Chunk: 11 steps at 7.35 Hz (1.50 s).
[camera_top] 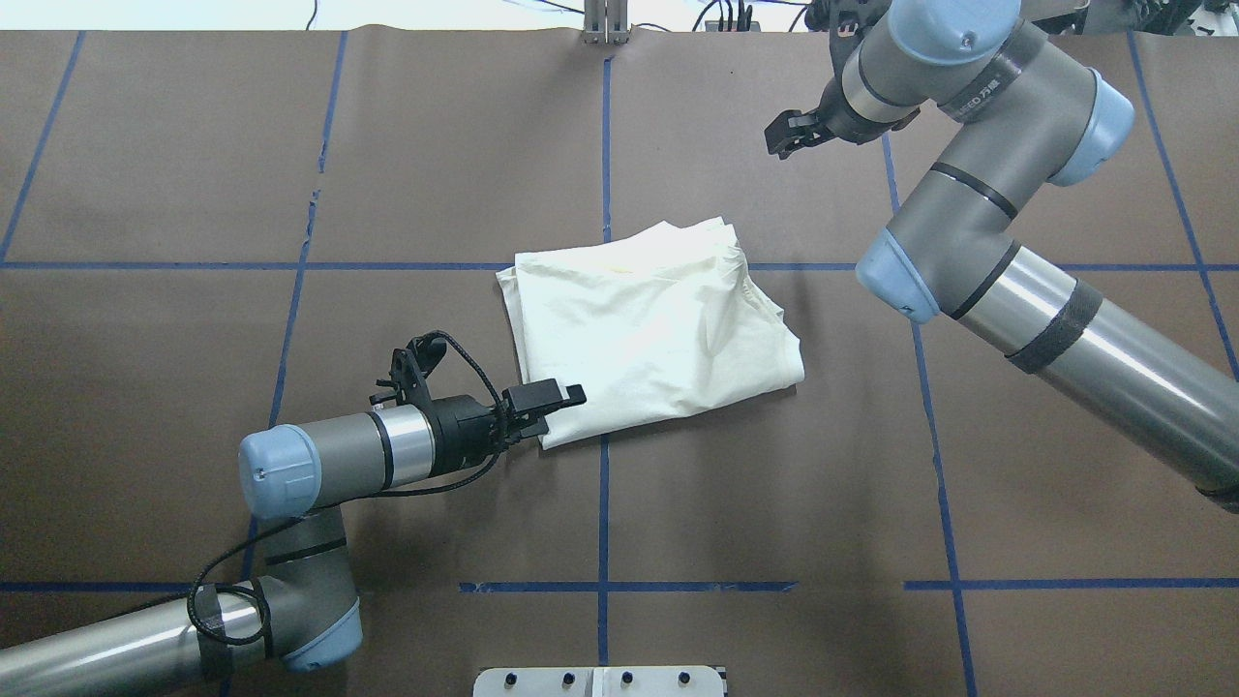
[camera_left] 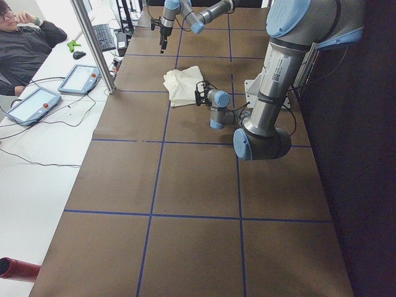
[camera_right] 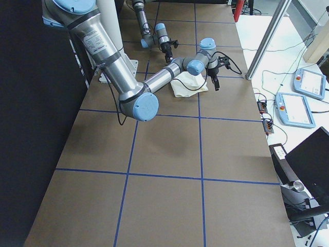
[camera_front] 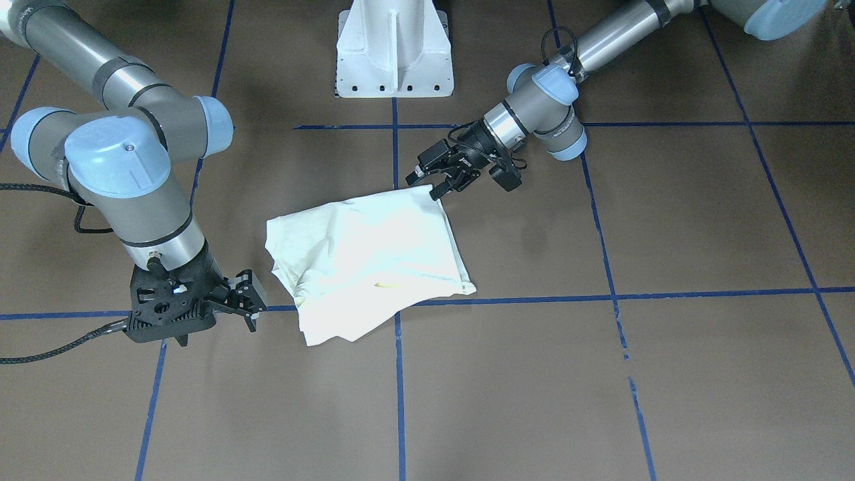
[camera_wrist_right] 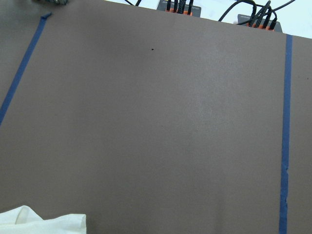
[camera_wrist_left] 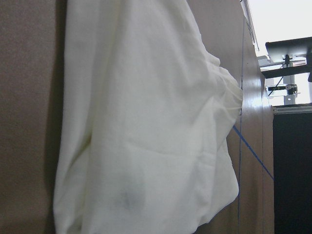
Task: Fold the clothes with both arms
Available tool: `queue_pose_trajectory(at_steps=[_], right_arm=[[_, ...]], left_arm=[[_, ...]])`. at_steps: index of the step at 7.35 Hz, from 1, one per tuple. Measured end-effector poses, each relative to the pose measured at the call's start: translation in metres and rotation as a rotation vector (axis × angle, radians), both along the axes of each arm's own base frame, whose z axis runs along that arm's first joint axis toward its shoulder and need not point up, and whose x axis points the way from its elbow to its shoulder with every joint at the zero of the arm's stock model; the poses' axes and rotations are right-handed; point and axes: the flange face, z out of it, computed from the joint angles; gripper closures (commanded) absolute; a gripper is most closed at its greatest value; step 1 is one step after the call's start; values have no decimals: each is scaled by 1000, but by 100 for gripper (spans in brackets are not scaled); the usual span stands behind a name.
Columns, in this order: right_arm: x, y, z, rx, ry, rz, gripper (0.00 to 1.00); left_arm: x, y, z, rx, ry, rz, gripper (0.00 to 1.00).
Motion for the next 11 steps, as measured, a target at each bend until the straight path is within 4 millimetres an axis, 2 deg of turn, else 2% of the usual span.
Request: queue_pose_trajectory(at_steps=[2,3,4,6,7,8,9,10,11], right_arm=[[1,-1,-1,-2,-1,0,0],[5,-2,-1,-7,-4,0,0],[16,-7,-1,-27,-20,-7,0],[60,-22,13,-65,-36,-61,0],[93,-34,26,-61,-4,-107,0],[136,-47,42,-58,37,-151,0],[183,-54,69,-51,80,-193,0],[233,-56,106,-40,120,-231,0],[276,-53,137,-35,149,-263,0]], left_arm=[[-11,-6,-14,10,24,-8,0],[-21,-17,-21,18,24,-11,0],[-35,-35,-26,23,-11,1,0],[-86,-86,-49,51,-163,35,0],[-118,-109,-60,85,-279,51,0],[-154,-130,-60,140,-429,66,0],[-191,-149,-48,227,-594,81,0],[-238,-167,-21,328,-762,96,0],[-296,-184,18,430,-913,108,0]])
